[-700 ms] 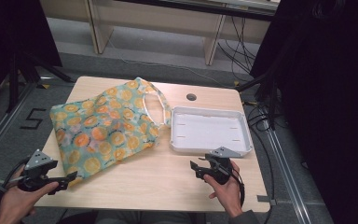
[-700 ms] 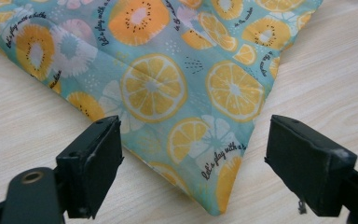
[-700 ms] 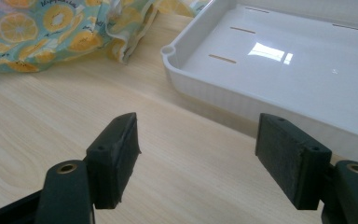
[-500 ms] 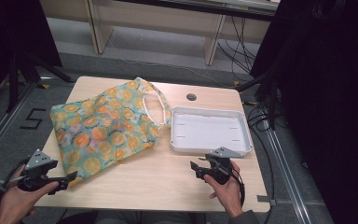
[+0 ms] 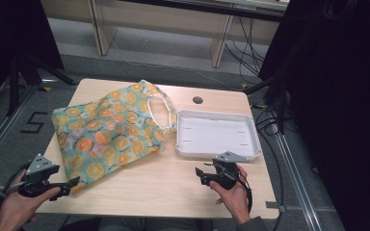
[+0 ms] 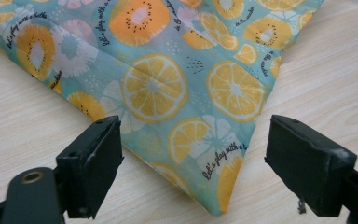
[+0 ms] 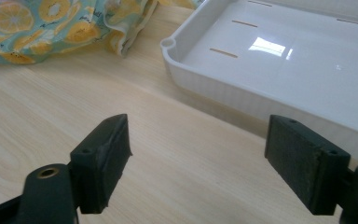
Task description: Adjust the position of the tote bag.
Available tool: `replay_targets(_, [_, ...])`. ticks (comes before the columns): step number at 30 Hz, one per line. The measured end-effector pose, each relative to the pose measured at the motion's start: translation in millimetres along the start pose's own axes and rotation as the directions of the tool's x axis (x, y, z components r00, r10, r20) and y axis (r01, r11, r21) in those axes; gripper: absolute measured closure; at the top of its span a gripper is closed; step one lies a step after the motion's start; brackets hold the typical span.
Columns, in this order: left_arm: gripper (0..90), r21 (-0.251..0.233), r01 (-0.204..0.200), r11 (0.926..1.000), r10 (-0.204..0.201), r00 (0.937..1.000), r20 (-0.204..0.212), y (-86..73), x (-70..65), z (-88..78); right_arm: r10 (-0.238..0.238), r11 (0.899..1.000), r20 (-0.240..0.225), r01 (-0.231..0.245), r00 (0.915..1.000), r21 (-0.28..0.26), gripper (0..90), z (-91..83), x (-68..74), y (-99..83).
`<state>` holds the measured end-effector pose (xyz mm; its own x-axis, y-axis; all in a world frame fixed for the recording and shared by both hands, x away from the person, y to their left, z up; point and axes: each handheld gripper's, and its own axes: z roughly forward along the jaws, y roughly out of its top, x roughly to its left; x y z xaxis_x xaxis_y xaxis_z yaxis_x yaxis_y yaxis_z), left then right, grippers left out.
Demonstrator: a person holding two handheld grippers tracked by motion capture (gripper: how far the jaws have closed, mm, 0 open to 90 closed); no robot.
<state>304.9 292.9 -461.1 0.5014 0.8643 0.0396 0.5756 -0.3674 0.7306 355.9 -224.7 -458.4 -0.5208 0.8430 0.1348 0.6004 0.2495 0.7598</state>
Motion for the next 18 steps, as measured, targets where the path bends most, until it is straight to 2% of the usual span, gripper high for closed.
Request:
replay_targets(1, [17.9,-0.004,-0.001,1.0000,0.001,1.0000,0.003,0.3,0.1,0.5,-0.018,1.000,0.010,0.018,0.9998,-0.015,20.8,1.1,-0.4,0.2])
replay_targets(2, [17.9,-0.029,0.046,0.9985,-0.046,0.9990,0.002,-0.1,-2.9,2.1,-0.029,1.000,-0.003,0.029,0.9996,-0.010,19.9,2.4,-1.5,1.2])
replay_targets(3, [17.9,-0.034,0.049,0.9982,-0.049,0.9988,0.002,-0.1,-2.8,2.3,-0.051,0.999,0.011,0.051,0.9987,-0.014,19.3,3.6,-1.7,1.9])
replay_targets(4, [17.9,-0.004,0.001,1.0000,-0.001,1.0000,-0.004,0.4,0.8,-0.2,-0.048,0.999,-0.010,0.047,0.9988,-0.015,19.0,6.3,-1.3,2.7])
replay_targets(5, [17.9,-0.003,0.016,0.9999,-0.016,0.9999,-0.005,0.1,0.2,-0.4,-0.063,0.998,-0.008,0.063,0.9980,-0.017,18.8,7.6,-0.9,4.7])
replay_targets(6, [17.9,-0.017,0.070,0.9974,-0.070,0.9976,0.000,-1.1,-2.1,0.7,-0.064,0.998,-0.015,0.063,0.9979,-0.009,18.7,8.5,0.0,6.5])
replay_targets(7, [17.9,-0.029,0.039,0.9988,-0.039,0.9992,0.011,-0.3,0.3,1.6,-0.073,0.997,-0.026,0.072,0.9970,-0.020,18.6,12.1,0.9,9.5])
replay_targets(8, [17.9,-0.051,0.055,0.9971,-0.055,0.9985,0.006,0.0,-0.9,3.0,-0.079,0.997,-0.046,0.078,0.9958,-0.026,18.7,15.8,2.6,12.6])
replay_targets(9, [17.9,-0.039,0.017,0.9991,-0.017,0.9998,0.000,0.7,1.4,1.7,-0.090,0.996,-0.045,0.088,0.9950,-0.032,19.2,19.3,5.6,16.0])
replay_targets(10, [18.0,-0.039,0.017,0.9991,-0.017,0.9998,0.000,0.7,1.4,1.7,-0.090,0.996,-0.045,0.088,0.9950,-0.032,19.2,19.3,5.6,16.0])
replay_targets(11, [18.0,-0.036,0.019,0.9992,-0.019,0.9998,0.003,0.7,1.6,1.9,-0.134,0.991,-0.064,0.132,0.9889,-0.037,19.3,31.5,13.7,24.6])
replay_targets(13, [17.9,-0.036,0.067,0.9971,-0.067,0.9977,-0.009,0.0,-1.7,1.6,-0.152,0.988,-0.092,0.149,0.9840,-0.037,19.6,40.9,21.1,32.9])
replay_targets(14, [17.9,-0.030,0.071,0.9971,-0.071,0.9974,-0.010,-0.2,-1.7,1.1,-0.154,0.988,-0.109,0.152,0.9820,-0.029,20.0,45.6,26.2,37.8])
replay_targets(15, [17.9,-0.011,0.024,0.9997,-0.024,0.9997,-0.010,0.3,1.7,-0.3,-0.155,0.988,-0.128,0.153,0.9796,-0.026,21.2,50.8,30.8,42.8])
replay_targets(16, [17.9,-0.009,0.032,0.9995,-0.032,0.9994,-0.013,0.1,1.6,-0.6,-0.161,0.987,-0.138,0.157,0.9772,-0.039,22.2,56.6,33.9,45.5])
replay_targets(17, [17.9,-0.007,0.034,0.9994,-0.034,0.9993,-0.013,0.0,1.8,-0.9,-0.155,0.988,-0.153,0.155,0.9759,-0.016,24.2,62.9,39.7,51.0])
replay_targets(18, [18.0,-0.024,0.007,0.9997,-0.006,1.0000,0.003,0.4,4.2,0.8,-0.169,0.986,-0.155,0.168,0.9733,-0.024,26.3,70.8,43.7,54.0])
